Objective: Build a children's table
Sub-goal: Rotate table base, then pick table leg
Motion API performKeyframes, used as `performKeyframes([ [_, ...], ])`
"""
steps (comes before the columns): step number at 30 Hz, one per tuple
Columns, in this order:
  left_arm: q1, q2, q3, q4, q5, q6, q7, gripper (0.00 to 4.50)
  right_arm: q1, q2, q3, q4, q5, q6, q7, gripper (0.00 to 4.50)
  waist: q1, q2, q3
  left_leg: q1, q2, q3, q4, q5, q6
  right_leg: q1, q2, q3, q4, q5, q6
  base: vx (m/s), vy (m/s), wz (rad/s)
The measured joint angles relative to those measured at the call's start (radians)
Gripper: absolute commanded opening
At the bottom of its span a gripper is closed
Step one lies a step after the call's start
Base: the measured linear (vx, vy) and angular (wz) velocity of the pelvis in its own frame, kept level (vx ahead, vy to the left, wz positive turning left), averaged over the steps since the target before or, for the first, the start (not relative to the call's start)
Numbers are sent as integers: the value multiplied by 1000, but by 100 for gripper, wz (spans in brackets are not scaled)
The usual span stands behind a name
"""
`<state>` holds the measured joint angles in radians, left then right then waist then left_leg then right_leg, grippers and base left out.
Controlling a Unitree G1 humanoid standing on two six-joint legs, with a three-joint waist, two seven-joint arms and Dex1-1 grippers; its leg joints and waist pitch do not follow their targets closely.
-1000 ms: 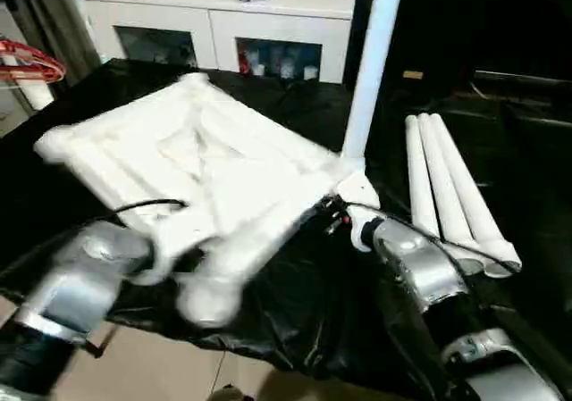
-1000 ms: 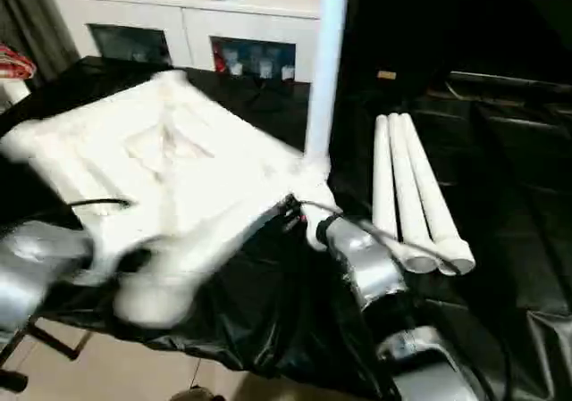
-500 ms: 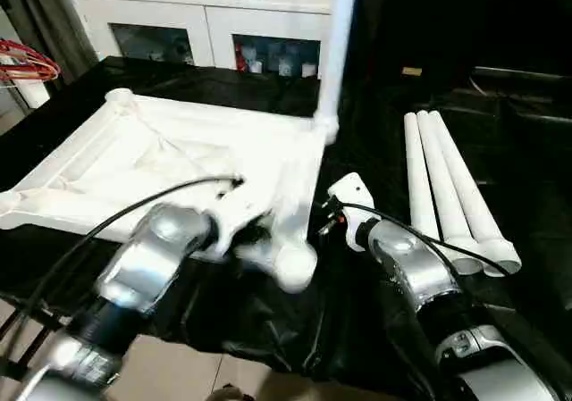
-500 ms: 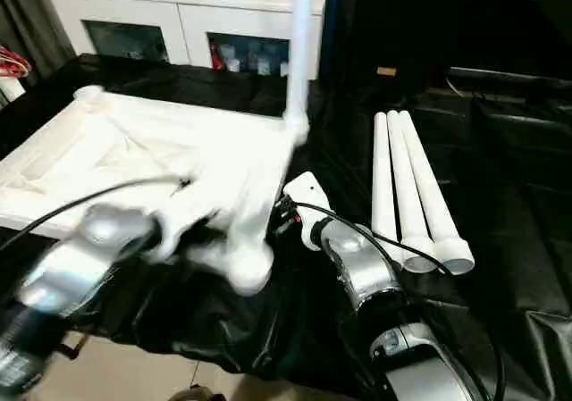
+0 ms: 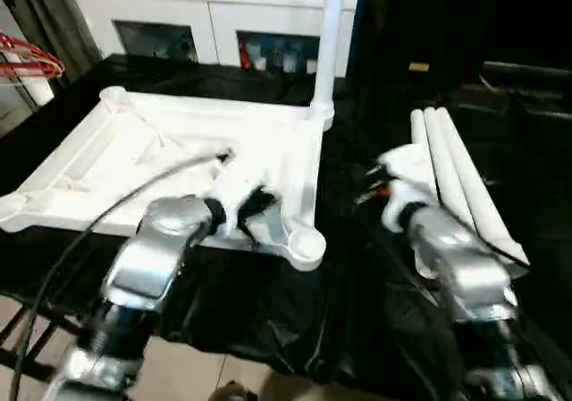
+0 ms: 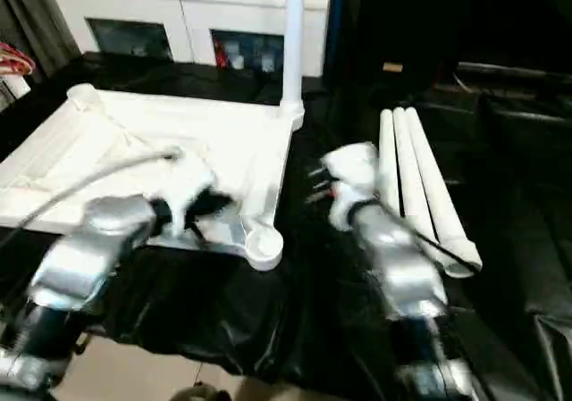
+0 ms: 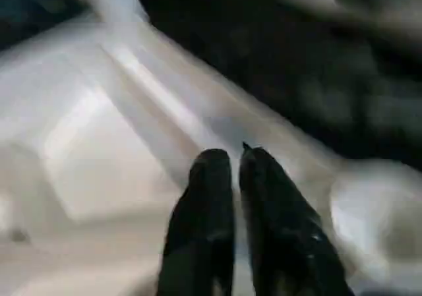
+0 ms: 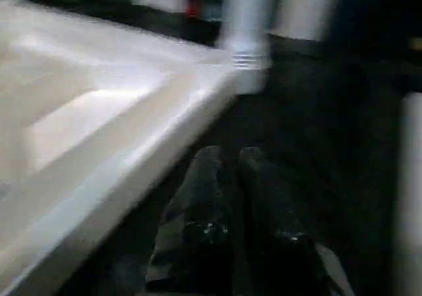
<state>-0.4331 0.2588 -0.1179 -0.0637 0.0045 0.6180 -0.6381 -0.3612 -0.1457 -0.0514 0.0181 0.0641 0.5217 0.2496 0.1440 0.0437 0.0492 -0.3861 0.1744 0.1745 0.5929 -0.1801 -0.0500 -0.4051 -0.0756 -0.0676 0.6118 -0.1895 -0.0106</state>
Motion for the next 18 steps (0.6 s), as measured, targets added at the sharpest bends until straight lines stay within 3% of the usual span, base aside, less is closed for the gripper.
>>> performKeyframes([
  [3, 0, -45, 46, -30, -22, -64, 71, 93, 21, 1, -38, -69, -25, 62, -51, 88, -2, 0, 0, 2, 0, 0, 0, 0, 0, 1, 0, 0, 0, 0, 2, 0, 0, 0],
  [4, 3, -53, 45, -38, -23, -84, 87, 116, 33, -1, -45, -97, -31, 78, -61, 111, -2, 0, 0, 2, 0, 0, -1, 0, 0, 1, 0, 0, 0, -2, 7, 0, 0, 0],
  [6, 18, -60, 43, -51, -23, -96, 102, 123, 54, -2, -56, -151, -38, 114, -73, 117, -4, 1, 0, 2, 0, 0, -1, 0, -1, 1, 0, 1, 0, -1, 8, 0, 0, 0],
  [11, 53, -75, 40, -63, -11, -82, 135, 164, 93, 21, -80, -270, -37, 238, -129, 159, -7, 2, 0, 2, 0, 0, -2, 1, -1, -1, 0, 1, 0, -1, 10, 0, 0, 0],
  [17, 78, -62, 35, -139, -77, -31, 77, 213, 93, 17, -97, -331, -39, 378, -165, 207, -6, 3, 0, 2, -1, 0, -2, 1, -2, 0, 0, 2, -1, -1, 10, 0, 0, 0],
  [18, 88, -37, 20, -155, -83, -31, 57, 237, 92, 17, -97, -331, -39, 398, -164, 231, -6, 2, 0, 2, -1, 0, -2, 1, -2, -1, 0, 2, -1, -1, 10, 0, 0, 0],
])
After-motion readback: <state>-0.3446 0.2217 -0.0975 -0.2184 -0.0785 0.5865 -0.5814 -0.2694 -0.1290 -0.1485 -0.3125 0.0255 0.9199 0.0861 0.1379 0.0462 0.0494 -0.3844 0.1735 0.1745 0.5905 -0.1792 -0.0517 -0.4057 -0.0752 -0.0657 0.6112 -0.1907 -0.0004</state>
